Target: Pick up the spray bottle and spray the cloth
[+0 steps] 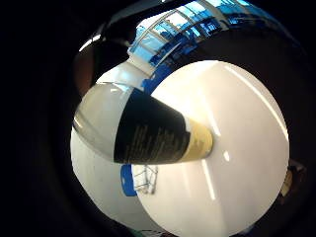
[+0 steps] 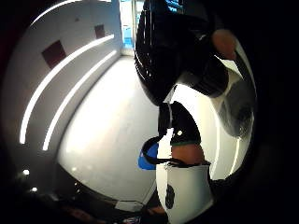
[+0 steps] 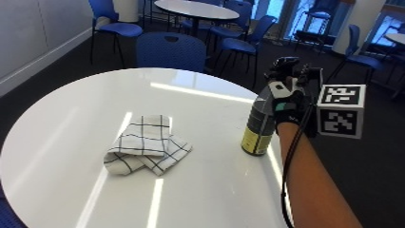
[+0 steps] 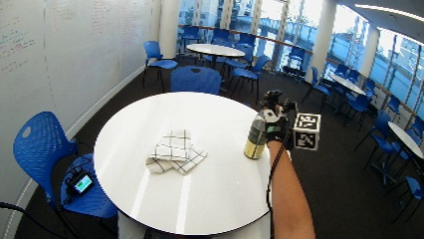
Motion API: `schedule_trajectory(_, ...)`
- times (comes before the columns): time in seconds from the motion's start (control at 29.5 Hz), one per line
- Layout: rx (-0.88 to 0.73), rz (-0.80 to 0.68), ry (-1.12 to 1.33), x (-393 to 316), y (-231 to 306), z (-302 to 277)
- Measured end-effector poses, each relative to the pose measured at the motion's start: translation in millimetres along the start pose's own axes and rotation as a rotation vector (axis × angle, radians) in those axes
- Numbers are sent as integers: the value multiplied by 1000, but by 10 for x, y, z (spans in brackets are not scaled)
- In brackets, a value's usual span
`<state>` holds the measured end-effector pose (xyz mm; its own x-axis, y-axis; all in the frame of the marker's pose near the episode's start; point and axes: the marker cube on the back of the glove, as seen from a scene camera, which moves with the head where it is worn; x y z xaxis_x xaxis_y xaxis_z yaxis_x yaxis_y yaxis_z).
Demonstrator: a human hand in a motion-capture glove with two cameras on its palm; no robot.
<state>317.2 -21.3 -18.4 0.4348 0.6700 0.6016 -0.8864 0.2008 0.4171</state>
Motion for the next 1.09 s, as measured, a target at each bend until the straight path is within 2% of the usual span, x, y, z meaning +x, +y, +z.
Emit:
schedule_trajectory(0.47,10,132,-3,-39,-128,84)
schedule_trajectory(0.81,24,218,103,-145,-226,146)
schedule_trajectory(1.09,20,202,68,-109,-299,243)
